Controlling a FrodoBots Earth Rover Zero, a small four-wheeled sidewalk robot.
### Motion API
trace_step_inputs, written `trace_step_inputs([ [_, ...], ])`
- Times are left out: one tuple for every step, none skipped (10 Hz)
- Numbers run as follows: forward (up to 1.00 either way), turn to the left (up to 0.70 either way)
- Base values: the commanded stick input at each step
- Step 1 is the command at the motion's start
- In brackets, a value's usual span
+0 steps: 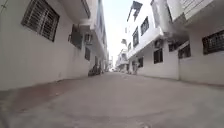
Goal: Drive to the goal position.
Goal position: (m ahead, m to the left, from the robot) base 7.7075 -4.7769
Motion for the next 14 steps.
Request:
trace_step_inputs([
  [0.70,0.00],
  [0.70,0.00],
  [0.70,0.00],
  [0.70,0.00],
  [0.70,0.00],
  [0.70,0.00],
  [0.70,0.00],
  [0.70,0.00],
  [0.70,0.00],
  [0.70,0.00],
  [0.70,0.00],
  [0.70,0.00],
  [0.70,0.00],
  [0.70,0.00],
])
